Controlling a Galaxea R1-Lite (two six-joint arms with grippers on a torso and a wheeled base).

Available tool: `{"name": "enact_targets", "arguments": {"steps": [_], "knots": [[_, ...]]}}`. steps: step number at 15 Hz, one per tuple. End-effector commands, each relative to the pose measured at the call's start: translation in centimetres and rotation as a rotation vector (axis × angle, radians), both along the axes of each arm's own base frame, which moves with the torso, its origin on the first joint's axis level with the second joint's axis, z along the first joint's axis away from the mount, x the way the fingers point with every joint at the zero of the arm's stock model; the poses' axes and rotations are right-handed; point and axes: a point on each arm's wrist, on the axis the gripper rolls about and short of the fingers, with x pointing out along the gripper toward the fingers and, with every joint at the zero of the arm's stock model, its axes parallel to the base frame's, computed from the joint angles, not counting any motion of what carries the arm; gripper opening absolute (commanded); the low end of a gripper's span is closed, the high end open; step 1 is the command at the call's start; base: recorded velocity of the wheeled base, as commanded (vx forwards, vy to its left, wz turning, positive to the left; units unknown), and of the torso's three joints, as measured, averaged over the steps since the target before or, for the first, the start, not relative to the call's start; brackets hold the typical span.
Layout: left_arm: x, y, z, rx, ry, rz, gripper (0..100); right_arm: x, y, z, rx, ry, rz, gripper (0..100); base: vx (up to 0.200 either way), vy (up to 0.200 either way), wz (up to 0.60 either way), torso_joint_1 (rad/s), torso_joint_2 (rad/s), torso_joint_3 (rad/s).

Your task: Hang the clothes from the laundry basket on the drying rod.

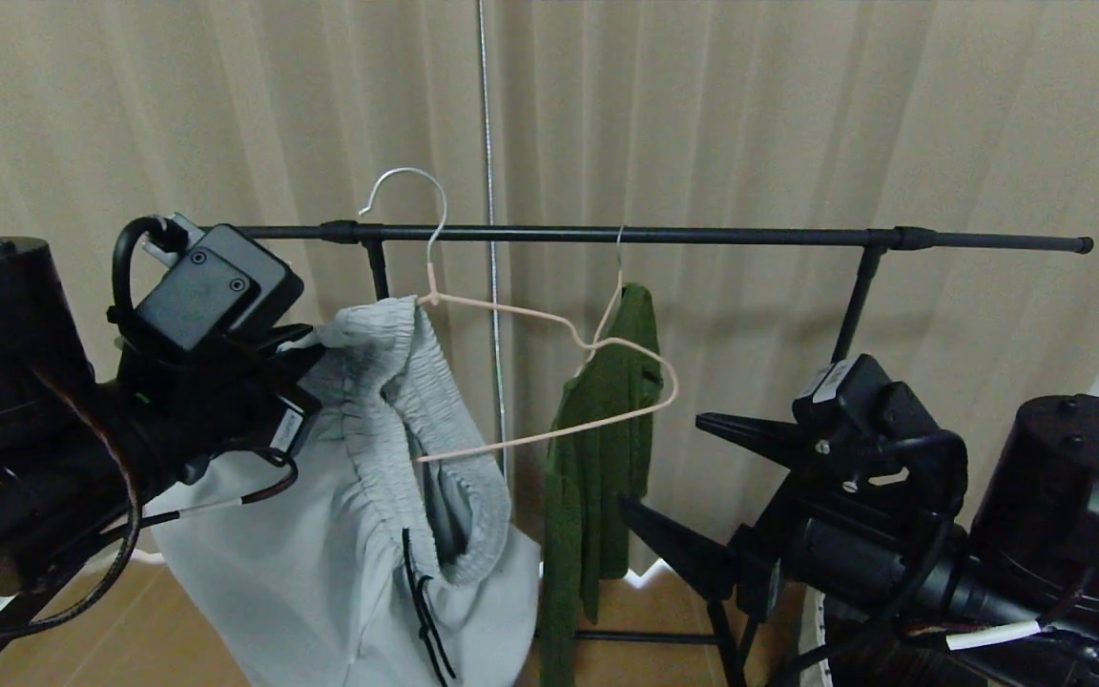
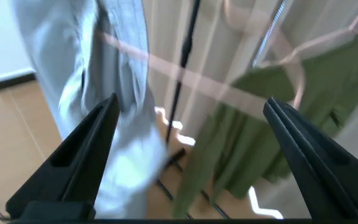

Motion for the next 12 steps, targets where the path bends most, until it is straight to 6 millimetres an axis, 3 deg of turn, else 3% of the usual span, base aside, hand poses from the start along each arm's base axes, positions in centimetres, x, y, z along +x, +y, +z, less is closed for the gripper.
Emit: {"name": "enact_targets", "arguments": {"steps": [1,4,12], "knots": [[-0.1,-0.2,0.5,-0.071,-0.005,-0.003,0,0.5,0.4,-1.0,-0.019,0.016,-0.003,100,0.0,0.0,0.0,0.0,0.0,0.0],[-0.2,-1.1,1.8,-0.213,-0.016,-0.038,0,1.6,1.4,-2.3,-0.008,0.005,-0.005,100,0.0,0.0,0.0,0.0,0.0,0.0],[-2.4,-3.0,3.3,-0.278,-0.055,-0.237,0,2.3,2.2,-3.2,-0.005,-0.007,-0.004,100,0.0,0.0,0.0,0.0,0.0,0.0]]}}
